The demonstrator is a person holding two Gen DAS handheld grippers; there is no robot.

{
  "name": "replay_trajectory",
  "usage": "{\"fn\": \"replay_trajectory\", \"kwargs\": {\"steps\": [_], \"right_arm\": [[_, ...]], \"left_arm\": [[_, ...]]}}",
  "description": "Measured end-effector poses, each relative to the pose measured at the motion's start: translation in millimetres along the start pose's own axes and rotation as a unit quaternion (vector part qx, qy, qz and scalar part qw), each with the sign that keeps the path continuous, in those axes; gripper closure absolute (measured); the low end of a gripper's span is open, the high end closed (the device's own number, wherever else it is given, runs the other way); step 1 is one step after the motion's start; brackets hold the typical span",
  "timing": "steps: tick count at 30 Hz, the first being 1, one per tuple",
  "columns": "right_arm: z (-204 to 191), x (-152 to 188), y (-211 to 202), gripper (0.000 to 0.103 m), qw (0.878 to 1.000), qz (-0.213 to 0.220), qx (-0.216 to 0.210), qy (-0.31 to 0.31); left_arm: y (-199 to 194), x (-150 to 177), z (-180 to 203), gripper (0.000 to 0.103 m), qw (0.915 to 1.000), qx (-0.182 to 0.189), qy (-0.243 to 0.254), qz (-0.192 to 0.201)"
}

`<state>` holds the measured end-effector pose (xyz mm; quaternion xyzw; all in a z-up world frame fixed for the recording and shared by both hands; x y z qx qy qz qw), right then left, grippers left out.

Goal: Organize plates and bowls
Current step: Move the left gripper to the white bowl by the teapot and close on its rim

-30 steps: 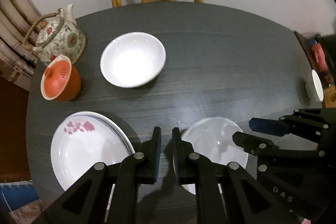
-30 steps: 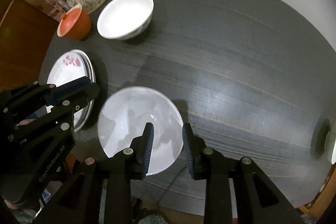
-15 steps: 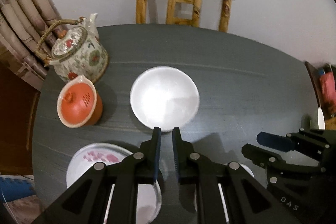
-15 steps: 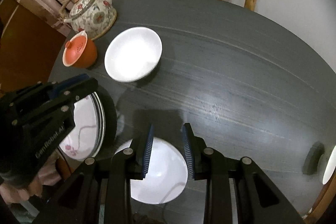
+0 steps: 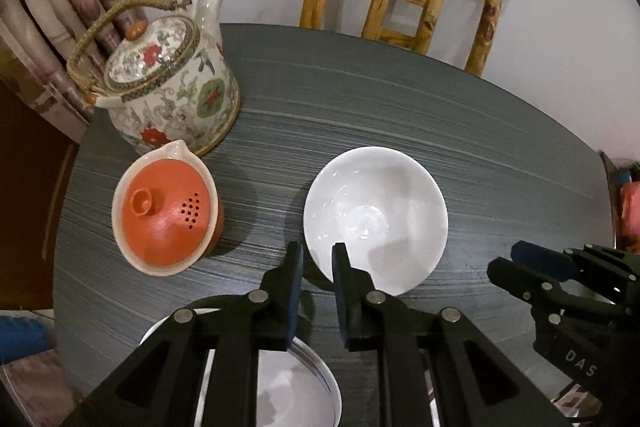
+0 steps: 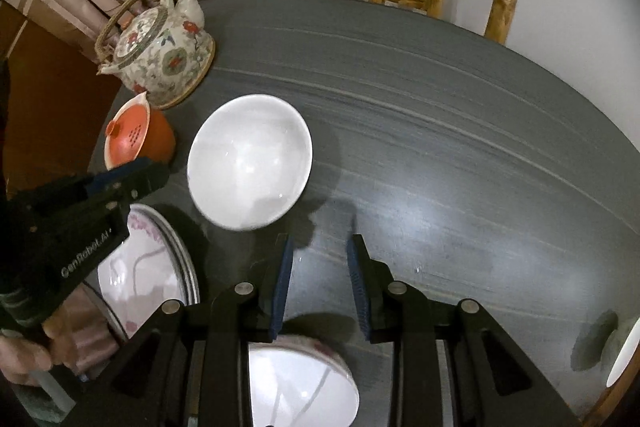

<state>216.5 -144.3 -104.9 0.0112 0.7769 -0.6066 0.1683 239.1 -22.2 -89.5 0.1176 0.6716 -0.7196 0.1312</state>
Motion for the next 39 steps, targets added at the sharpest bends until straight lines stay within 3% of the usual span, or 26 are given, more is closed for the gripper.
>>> {"fn": "replay_trajectory", "kwargs": {"steps": [39], "right_arm": [[-11,-50,66,0.076,0.999,-0.031,-0.007,-0.001]], "left_arm": [[69,-26,-11,0.083,0.9988,0.014,-0.027,-0.039]]}}
Point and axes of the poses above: each gripper's, at about its wrist camera, not at the fingertips, and y roughly the way its jaws point, z to its right, x to its underside, the point moved 10 cm from there along y, roughly the way its jaws point
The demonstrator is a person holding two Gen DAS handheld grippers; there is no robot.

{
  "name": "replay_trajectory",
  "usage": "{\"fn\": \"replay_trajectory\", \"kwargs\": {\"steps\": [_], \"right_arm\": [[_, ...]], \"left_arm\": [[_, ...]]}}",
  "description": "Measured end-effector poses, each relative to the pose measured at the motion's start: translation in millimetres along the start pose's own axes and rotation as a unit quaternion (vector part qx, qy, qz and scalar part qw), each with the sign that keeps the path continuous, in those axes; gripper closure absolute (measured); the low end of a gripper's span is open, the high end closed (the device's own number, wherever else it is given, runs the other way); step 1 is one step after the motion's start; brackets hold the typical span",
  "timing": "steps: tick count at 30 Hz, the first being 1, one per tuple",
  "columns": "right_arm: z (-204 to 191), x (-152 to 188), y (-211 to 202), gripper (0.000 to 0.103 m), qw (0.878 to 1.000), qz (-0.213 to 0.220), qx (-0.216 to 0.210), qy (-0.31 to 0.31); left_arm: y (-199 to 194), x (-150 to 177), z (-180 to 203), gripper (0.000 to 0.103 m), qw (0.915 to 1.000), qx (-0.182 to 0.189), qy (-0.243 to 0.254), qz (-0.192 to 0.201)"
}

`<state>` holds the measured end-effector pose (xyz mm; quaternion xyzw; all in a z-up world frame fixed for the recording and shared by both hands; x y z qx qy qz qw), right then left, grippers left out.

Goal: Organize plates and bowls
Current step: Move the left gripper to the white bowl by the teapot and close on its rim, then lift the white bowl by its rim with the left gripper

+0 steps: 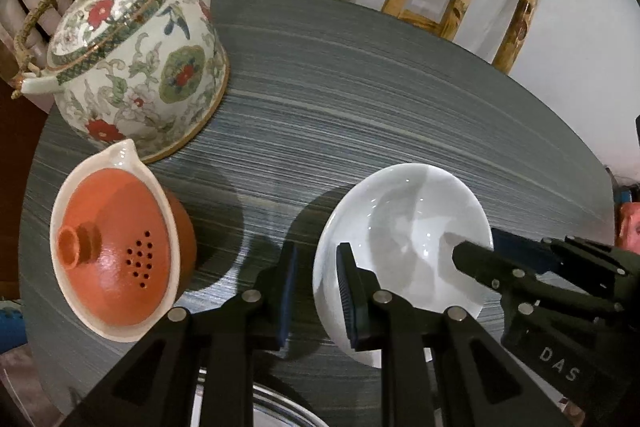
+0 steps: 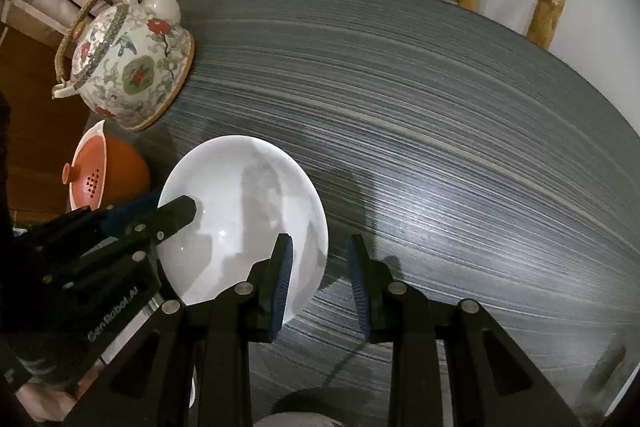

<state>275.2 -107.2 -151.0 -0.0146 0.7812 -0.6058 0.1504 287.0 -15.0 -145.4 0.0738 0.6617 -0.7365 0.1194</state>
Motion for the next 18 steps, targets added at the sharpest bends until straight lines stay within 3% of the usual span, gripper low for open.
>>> {"fn": "replay_trajectory", "kwargs": {"steps": [6,10,18], "right_arm": [[0,-5,6,0.077,1.0,-0.002,-0.003,-0.002],[0,-7,10,0.088,1.0,-0.004,0.0,-0.007],[0,-5,15,0.096,1.0,-0.008,-0.003,-0.006]], "left_arm": [[9,-3,2,0.083,1.0,-0.002,0.003,-0.006],[13,0,5,0.083,0.9999,-0.004,0.01,-0.007],[17,-2,10,0.086,0.9999,-0.005,0.015,-0.002]]}}
Point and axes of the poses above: each gripper's, at about its wrist camera, not at the fingertips, and y roughly the way its jaws point, z to its right, x to its underside, the point moved 10 cm from there along y, roughly the way its jaws point
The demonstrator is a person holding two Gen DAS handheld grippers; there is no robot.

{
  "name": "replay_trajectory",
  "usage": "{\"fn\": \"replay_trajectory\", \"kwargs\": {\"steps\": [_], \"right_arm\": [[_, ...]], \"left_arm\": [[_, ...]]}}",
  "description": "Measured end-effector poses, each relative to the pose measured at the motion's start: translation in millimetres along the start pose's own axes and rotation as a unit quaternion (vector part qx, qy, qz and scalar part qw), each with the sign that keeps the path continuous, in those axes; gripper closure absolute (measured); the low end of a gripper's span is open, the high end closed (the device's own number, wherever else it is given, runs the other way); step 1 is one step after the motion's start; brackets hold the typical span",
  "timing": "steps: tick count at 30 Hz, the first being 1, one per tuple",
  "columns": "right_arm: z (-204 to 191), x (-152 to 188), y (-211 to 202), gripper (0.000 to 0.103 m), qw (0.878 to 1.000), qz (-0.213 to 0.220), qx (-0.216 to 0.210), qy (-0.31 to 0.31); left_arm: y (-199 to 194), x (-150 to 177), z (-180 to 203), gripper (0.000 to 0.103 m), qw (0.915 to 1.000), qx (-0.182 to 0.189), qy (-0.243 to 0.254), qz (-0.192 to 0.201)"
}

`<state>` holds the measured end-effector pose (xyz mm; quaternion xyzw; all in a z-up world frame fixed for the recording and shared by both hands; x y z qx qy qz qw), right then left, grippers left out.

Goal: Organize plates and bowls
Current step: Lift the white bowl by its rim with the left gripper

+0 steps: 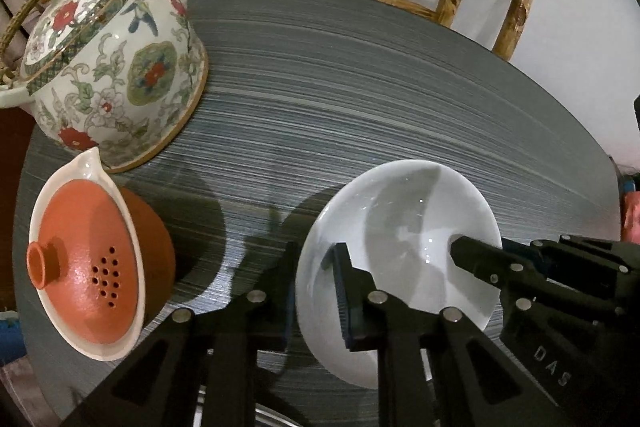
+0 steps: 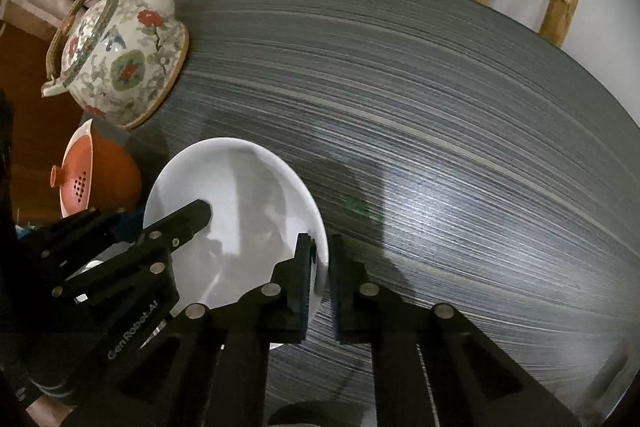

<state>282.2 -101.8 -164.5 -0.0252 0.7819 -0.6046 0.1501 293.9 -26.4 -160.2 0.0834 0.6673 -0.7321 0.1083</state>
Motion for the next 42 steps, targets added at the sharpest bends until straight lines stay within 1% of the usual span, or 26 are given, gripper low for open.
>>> {"fn": "replay_trajectory", "kwargs": {"steps": [5,18,42], "right_arm": [[-3,5,-3,0.096,1.0,-0.001,0.009,-0.005],[6,10,-6,0.095,1.0,-0.009,0.006,0.003],[7,46,-48,0.095,1.0,-0.007,0.008,0.004]], "left_arm": [[-2,1,1,0.087,1.0,0.0,0.005,0.002],[-8,3,15,0.087,0.9997,-0.003,0.024,0.003],[-48,31,35,0.087,0.999,0.004,0.045,0.007]]}}
Point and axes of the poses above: each gripper's, at about its wrist camera, not at the fingertips, and y roughly the way its jaws point, z to its right, x to its underside, the point moved 10 cm from there along y, roughly the way its jaws point
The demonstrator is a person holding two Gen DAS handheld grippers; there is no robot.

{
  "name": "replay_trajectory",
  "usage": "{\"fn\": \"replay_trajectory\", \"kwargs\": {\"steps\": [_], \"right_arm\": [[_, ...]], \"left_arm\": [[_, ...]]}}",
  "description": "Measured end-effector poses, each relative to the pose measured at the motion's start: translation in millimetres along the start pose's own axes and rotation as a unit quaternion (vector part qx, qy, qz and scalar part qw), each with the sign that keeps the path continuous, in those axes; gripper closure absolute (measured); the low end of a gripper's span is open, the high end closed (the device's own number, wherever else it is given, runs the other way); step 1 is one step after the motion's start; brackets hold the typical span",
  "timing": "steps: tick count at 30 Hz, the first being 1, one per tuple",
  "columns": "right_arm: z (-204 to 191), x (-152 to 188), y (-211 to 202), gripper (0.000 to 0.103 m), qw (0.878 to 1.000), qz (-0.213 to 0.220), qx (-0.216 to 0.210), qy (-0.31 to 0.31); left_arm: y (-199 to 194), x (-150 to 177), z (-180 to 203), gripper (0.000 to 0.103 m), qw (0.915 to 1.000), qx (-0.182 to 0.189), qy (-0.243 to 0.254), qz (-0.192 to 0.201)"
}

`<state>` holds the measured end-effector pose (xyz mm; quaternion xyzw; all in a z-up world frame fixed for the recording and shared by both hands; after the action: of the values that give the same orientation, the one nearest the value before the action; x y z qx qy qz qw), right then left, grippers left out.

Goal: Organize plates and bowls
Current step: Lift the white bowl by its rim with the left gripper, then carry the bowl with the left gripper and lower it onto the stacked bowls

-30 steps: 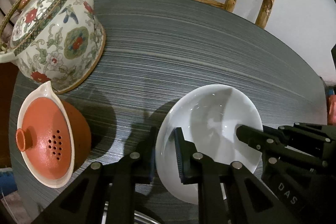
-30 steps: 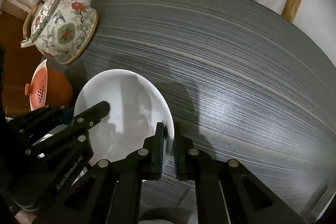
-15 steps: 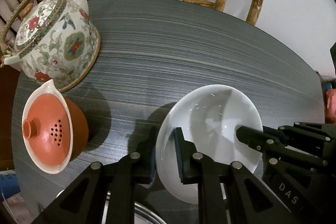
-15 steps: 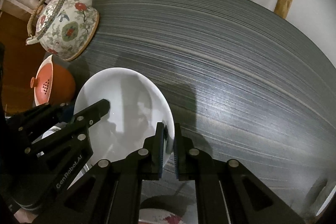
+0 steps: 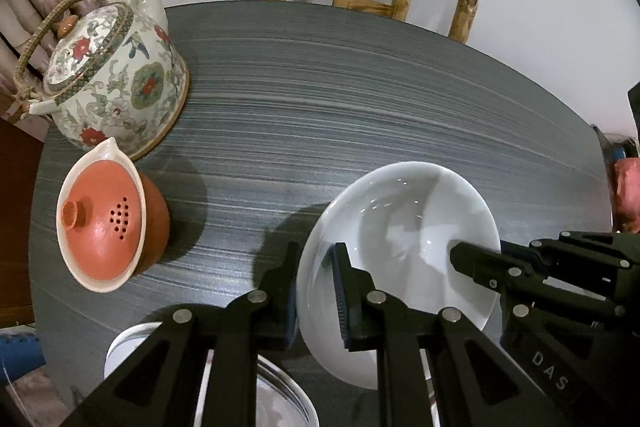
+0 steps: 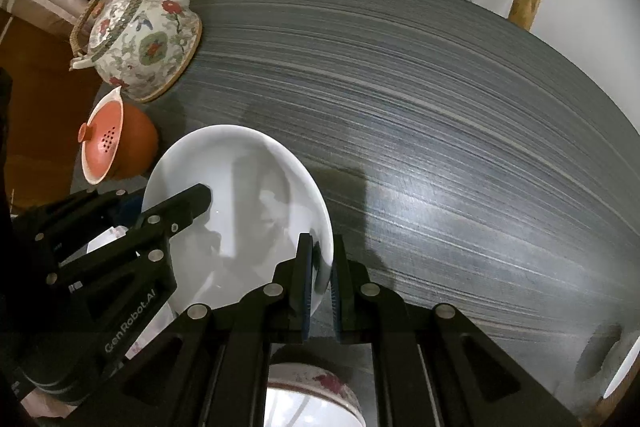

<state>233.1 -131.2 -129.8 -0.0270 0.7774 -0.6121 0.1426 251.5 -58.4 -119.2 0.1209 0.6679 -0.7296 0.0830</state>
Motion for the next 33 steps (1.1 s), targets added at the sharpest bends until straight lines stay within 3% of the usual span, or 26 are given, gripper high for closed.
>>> {"fn": "replay_trajectory", "kwargs": {"steps": [17,33], "right_arm": [[4,33,-27,0.095,1.0,0.005,-0.003,0.008],[4,86,-53,0.095,1.0,0.01,0.001,0.014]], "left_arm": [[-30,27,24,0.087,0.9999,0.003,0.015,0.002],[-51,67,51,0.087,0.9992,0.011,0.038,0.0]]}}
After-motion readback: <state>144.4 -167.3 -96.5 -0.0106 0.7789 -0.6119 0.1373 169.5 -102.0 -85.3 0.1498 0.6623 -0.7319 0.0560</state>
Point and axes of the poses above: each gripper's, at about its wrist camera, not at the fingertips, and y roughly the way its jaws point, z to its right, x to its underside, the point moved 10 cm from there along y, roughly the way its jaws point
